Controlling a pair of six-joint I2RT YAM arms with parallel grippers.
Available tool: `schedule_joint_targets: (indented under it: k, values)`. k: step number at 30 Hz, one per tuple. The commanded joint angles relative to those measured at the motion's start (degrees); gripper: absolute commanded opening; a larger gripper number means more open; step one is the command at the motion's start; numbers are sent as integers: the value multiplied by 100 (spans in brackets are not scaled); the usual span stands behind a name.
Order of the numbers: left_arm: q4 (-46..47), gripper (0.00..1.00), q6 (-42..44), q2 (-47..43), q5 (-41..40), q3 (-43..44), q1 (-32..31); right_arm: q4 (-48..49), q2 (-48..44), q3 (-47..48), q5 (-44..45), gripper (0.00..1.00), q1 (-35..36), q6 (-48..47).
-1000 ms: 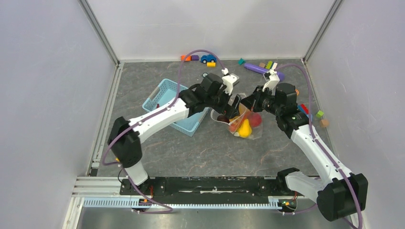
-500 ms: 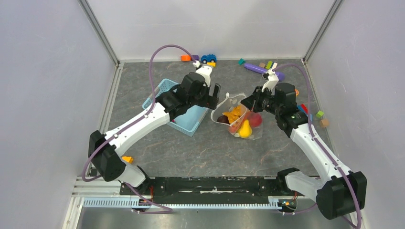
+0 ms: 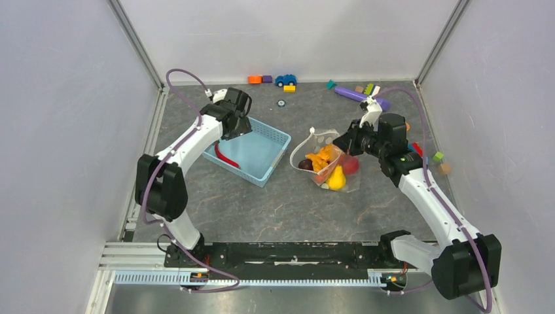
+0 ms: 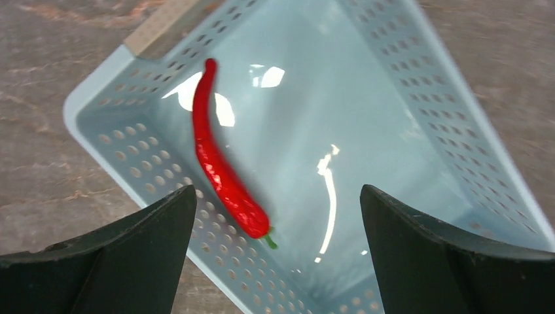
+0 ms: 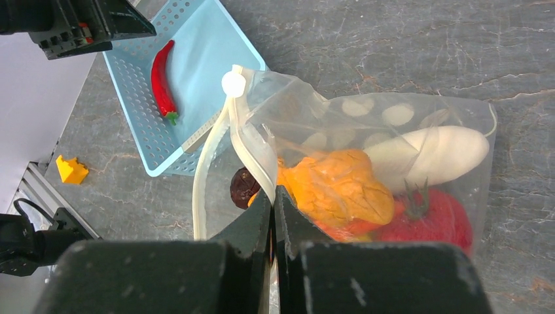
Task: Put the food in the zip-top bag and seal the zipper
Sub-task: Pick up the fake vegetable from the bin.
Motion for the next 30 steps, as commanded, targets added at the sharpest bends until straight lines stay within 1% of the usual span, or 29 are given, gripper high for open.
schedule_joint_targets:
  k: [1, 7, 16, 30]
  values:
    - [-377, 100, -452, 322, -859, 204, 123, 32, 18, 205, -54, 6, -72, -153]
    - [-341, 100, -435, 677, -950, 226, 385, 23, 89, 214, -21, 6, -125, -125]
    - [557, 99, -267, 766, -545, -273, 622, 32, 193, 266, -26, 6, -143, -59]
    - [806, 94, -213, 1128, -385, -457, 791, 32, 244, 249, 21, 5, -170, 14]
